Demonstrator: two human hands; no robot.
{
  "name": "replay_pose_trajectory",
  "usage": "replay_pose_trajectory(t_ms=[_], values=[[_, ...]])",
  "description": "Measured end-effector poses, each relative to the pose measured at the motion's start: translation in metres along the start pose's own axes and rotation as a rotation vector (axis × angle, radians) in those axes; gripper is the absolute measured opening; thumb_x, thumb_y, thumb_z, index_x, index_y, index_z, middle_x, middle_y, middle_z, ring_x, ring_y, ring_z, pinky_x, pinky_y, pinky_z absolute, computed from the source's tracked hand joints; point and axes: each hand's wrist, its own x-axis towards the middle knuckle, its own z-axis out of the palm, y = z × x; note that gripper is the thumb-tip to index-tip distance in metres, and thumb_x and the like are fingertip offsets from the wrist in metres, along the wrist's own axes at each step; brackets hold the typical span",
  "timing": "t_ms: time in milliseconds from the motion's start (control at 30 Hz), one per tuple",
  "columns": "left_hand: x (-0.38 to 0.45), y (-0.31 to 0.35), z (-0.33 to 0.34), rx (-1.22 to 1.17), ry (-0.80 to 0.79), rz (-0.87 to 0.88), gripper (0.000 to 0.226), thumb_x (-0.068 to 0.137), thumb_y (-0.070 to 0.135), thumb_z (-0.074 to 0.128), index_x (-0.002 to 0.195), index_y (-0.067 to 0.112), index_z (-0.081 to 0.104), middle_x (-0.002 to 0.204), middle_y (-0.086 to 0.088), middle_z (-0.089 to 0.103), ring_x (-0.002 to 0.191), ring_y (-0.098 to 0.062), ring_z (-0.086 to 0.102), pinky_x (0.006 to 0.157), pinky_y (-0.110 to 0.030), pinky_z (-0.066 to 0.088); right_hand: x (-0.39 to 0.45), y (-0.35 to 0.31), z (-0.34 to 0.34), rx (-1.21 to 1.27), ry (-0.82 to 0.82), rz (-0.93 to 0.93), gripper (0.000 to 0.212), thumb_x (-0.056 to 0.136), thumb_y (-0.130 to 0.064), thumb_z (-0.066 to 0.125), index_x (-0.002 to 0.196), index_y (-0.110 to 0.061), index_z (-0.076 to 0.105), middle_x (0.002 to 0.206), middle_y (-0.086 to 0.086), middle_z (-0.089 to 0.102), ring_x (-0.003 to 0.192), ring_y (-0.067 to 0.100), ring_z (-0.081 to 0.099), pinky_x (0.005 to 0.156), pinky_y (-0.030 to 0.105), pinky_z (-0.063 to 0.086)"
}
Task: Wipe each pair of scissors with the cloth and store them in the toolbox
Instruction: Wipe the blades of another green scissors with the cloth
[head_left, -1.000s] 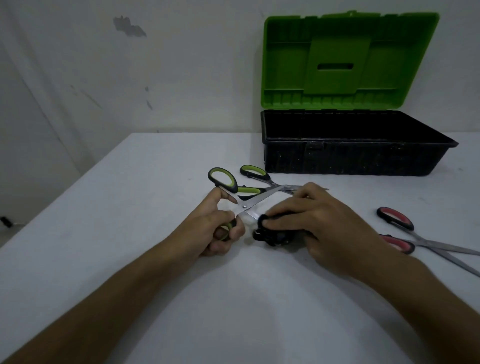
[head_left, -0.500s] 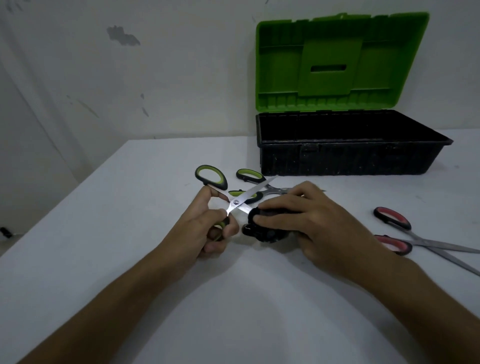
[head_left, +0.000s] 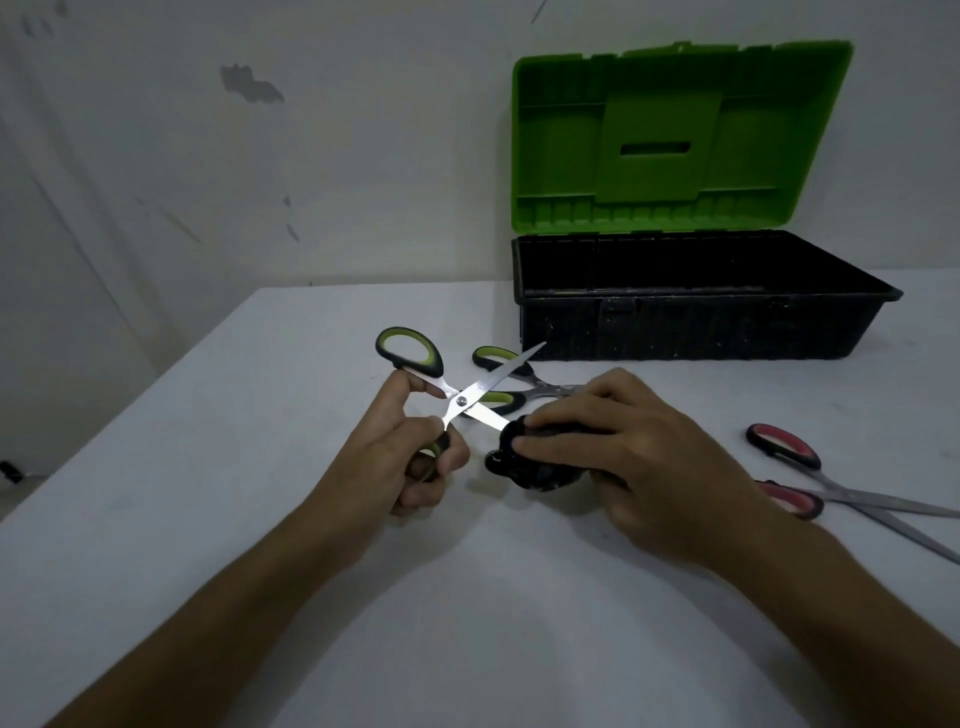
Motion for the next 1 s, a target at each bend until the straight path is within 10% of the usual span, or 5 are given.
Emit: replay_pose_trajectory(t_ms=[800,1000], values=[[-0.001,-0.008,0.005,0.093,0.004,0.039,0.021,0.097,0.001,0.031,0.104,0.018,0.043,0.062,-0.009,0.05,0.045,-0.017,0.025,0.042,-0.022,0.021,-0.001,0.004,-0.006,0.027,0.056,0.05,0.048,0.084,-0.005,0.041,0.119,-0.019,0.07,0.121,-0.004,0.065,0.1,0.02,0.047,0.077,0.031,0.048],[-0.002,-0.006,0.009,0.097,-0.025,0.062,0.021,0.098,-0.001,0.031,0.104,0.015,0.043,0.06,-0.011,0.048,0.043,-0.016,0.029,0.043,-0.024,0.02,0.002,-0.002,0.007,0.097,-0.076,0.063,0.059,0.07,0.008,0.069,0.121,-0.022,0.069,0.123,-0.009,0.064,0.105,0.017,0.044,0.077,0.034,0.053]])
